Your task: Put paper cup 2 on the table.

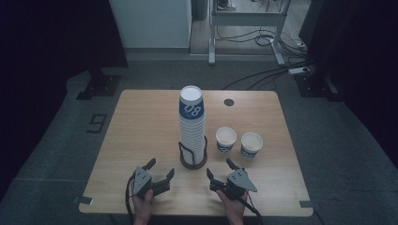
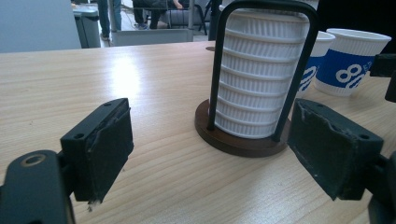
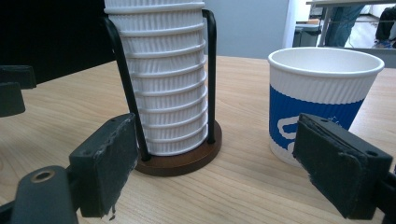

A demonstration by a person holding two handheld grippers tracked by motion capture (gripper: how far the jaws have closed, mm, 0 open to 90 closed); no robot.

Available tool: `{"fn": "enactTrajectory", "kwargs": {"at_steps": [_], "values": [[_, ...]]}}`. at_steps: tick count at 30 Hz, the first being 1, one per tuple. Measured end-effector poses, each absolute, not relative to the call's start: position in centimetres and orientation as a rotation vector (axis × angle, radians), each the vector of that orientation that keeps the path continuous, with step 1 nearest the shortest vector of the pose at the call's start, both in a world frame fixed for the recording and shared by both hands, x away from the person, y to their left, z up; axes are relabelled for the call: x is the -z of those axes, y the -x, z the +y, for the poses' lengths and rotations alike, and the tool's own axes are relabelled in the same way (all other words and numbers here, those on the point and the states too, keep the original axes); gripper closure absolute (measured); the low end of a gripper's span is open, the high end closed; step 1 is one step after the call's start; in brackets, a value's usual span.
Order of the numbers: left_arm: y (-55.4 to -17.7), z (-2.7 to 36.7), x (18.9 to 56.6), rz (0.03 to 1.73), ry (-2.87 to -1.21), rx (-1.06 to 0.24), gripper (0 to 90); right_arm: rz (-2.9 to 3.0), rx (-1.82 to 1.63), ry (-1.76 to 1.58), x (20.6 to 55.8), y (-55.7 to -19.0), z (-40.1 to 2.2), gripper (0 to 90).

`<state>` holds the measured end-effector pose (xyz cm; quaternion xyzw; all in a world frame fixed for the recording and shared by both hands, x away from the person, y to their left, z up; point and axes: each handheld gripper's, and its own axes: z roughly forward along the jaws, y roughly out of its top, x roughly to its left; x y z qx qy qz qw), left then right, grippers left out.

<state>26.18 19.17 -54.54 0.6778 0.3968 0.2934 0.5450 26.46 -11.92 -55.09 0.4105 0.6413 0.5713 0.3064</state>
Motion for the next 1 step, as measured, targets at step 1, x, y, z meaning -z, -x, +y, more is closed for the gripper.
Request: {"fn": "enactTrajectory", "kwargs": {"at_steps": [1], "values": [[-26.18, 19.17, 54.54, 0.941, -1.608, -0.696, 14.1, 1.708, -1.51, -1.085, 55.07, -26.49, -11.95, 13.3]]}}
